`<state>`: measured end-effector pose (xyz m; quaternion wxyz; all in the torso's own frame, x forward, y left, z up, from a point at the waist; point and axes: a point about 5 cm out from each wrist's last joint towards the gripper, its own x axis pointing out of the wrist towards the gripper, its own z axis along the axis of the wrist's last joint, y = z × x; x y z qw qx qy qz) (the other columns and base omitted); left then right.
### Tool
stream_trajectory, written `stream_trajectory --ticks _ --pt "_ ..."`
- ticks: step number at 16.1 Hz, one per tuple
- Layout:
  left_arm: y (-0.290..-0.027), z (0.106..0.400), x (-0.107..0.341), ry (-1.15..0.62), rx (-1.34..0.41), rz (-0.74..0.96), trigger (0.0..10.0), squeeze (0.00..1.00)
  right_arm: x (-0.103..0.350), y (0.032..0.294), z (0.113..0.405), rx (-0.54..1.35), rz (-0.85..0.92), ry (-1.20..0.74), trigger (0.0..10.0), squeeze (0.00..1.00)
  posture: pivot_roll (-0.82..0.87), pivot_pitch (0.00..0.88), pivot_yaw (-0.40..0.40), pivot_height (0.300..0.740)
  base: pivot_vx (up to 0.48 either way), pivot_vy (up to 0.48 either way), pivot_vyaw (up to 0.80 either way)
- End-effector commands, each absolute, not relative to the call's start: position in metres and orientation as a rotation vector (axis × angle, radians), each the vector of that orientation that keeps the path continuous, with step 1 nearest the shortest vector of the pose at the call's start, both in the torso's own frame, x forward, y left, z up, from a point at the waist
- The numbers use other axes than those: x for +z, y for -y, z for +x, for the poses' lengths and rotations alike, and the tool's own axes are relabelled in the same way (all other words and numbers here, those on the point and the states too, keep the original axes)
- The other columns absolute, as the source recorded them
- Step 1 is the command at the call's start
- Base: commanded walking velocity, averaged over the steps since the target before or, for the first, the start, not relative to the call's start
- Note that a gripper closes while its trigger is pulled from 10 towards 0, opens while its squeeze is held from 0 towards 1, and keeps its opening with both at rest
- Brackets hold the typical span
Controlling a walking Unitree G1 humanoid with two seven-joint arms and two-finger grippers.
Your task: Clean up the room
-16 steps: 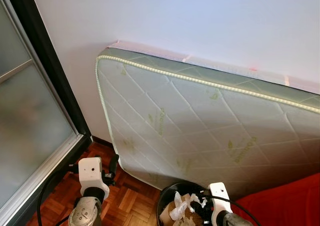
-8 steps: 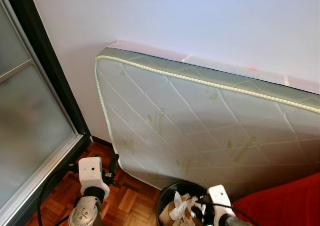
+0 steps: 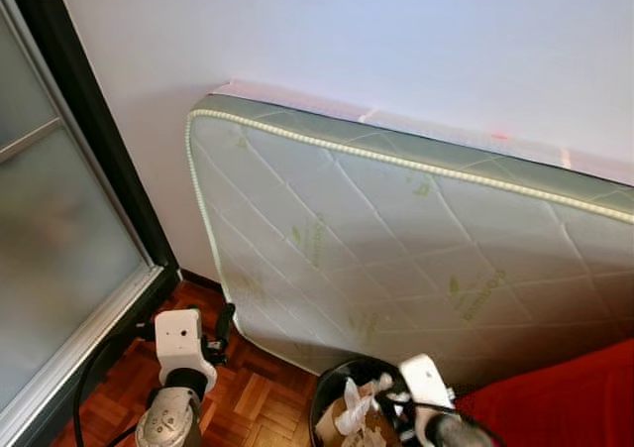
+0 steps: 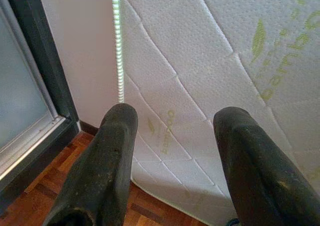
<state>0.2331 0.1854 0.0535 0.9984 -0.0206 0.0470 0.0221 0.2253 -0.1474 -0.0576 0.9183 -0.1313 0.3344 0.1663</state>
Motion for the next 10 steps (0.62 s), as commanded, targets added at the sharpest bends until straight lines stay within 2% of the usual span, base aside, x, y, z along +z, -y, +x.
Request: stream_trajectory --ticks 1,2,4,6,7,8,10 --pt "-0.186 0.233 0.050 -0.112 0.049 -0.053 10.0 0.00 -0.053 0.142 0.232 0.379 -0.362 -0.644 10.0 0.00 0.19 0.048 -0.063 0.740 0.000 0.000 0.00" --pt "-0.186 0.233 0.050 -0.112 0.049 -0.053 10.0 0.00 -0.052 0.141 0.233 0.399 -0.407 -0.632 10.0 0.00 0.19 0.048 -0.063 0.740 0.000 0.000 0.00" --pt "-0.184 0.233 0.050 -0.113 0.043 -0.054 10.0 0.00 -0.057 0.131 0.229 0.452 -0.362 -0.699 10.0 0.00 0.19 0.048 -0.062 0.740 0.000 0.000 0.00" --pt "-0.184 0.233 0.050 -0.112 0.044 -0.054 10.0 0.00 -0.060 0.130 0.227 0.419 -0.340 -0.747 10.0 0.00 0.19 0.048 -0.063 0.740 0.000 0.000 0.00" --pt "-0.185 0.233 0.050 -0.112 0.045 -0.054 10.0 0.00 -0.059 0.133 0.229 0.391 -0.375 -0.731 10.0 0.00 0.19 0.049 -0.063 0.740 0.000 0.000 0.00" --pt "-0.186 0.233 0.051 -0.112 0.047 -0.052 10.0 0.00 -0.055 0.142 0.234 0.348 -0.534 -0.671 10.0 0.00 0.19 0.049 -0.063 0.740 0.000 0.000 0.00" --pt "-0.186 0.233 0.051 -0.112 0.047 -0.051 10.0 0.00 -0.052 0.147 0.237 0.339 -0.650 -0.634 10.0 0.00 0.19 0.049 -0.062 0.740 0.000 0.000 0.00"
